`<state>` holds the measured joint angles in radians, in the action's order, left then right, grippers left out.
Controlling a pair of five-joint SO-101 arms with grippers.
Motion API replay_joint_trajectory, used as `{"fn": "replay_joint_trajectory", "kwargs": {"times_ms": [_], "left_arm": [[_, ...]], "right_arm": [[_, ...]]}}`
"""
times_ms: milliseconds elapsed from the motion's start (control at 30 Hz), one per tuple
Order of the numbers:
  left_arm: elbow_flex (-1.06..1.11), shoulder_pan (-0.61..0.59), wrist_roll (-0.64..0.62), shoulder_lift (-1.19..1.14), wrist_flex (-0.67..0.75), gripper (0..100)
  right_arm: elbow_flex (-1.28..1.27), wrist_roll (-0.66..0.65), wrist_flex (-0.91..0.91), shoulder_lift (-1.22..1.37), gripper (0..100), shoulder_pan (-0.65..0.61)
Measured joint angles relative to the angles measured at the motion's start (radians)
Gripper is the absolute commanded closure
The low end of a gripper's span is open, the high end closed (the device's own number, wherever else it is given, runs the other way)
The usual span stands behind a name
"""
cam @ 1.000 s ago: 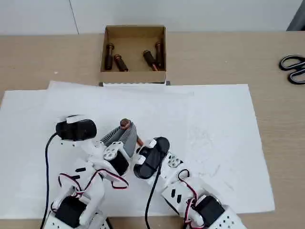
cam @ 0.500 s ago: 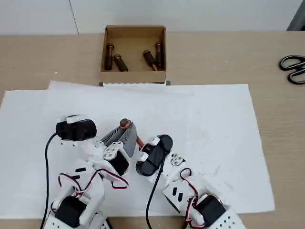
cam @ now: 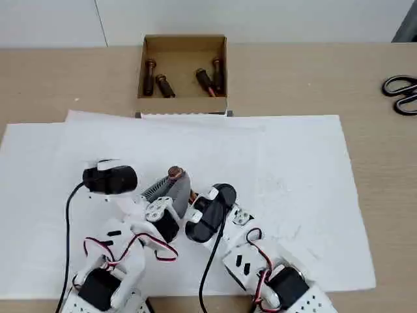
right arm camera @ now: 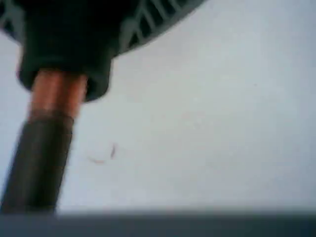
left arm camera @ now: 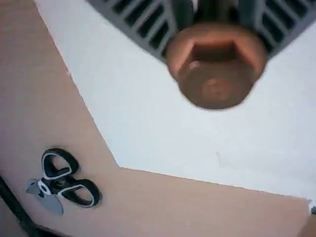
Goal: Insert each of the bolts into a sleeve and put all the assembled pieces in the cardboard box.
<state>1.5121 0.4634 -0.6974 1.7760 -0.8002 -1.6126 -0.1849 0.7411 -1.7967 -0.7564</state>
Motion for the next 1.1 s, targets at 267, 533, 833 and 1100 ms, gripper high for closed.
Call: {"fn": "replay_joint_trajectory", "kwargs": {"times_ms": [267, 533, 833, 1100], "left_arm": [[0.023, 0.057, 0.000, -0.002, -0.091, 99], [0.049, 0.058, 0.068, 0.002, -0.103, 99], [0.072, 0.057, 0.152, 0.000, -0.110, 76], [0.092, -0.005, 0.222, -0.002, -0.129, 76]], "right_arm": [[-0.002, -0.026, -0.046, 0.002, 99.5, -0.003], [-0.006, -0.026, -0.046, 0.005, 99.5, -0.005], [-0.003, -0.026, -0.048, 0.003, 99.5, 0.000], [-0.005, -0.032, -0.049, 0.005, 99.5, 0.011]]}}
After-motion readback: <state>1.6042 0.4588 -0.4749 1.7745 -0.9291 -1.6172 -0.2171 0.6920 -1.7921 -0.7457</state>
